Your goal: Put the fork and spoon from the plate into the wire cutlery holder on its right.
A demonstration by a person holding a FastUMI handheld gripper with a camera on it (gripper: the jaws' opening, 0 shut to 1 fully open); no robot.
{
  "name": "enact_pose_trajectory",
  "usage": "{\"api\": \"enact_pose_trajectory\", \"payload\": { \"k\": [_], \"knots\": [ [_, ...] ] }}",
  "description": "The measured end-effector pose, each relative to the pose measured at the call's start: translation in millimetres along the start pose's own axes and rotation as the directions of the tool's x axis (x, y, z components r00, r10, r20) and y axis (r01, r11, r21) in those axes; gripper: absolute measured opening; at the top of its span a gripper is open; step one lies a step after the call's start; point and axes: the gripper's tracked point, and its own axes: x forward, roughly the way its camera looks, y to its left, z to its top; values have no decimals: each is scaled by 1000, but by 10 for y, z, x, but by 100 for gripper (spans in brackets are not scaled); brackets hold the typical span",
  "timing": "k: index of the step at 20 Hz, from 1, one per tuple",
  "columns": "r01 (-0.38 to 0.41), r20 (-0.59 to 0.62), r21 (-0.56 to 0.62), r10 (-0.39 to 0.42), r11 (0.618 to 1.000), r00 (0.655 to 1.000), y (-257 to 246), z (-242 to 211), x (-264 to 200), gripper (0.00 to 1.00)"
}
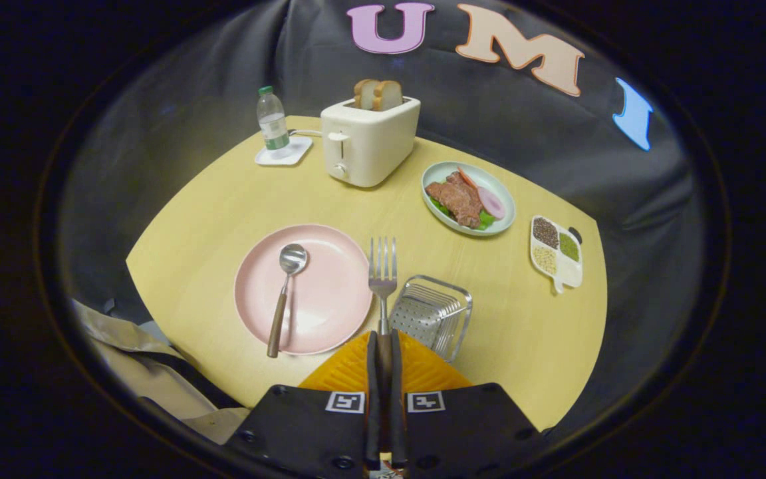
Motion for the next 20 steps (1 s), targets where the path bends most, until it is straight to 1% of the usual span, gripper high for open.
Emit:
{"api": "enact_pose_trajectory", "payload": {
  "k": [4,10,20],
  "knots": [
    [9,-25,-25,-10,1000,1000,-180,-71,-47,9],
    [-4,-83,-35,1,999,997,-368,-244,-70,9],
    [-36,-230,-31,28,999,973,-369,-451,64,9]
  ]
}}
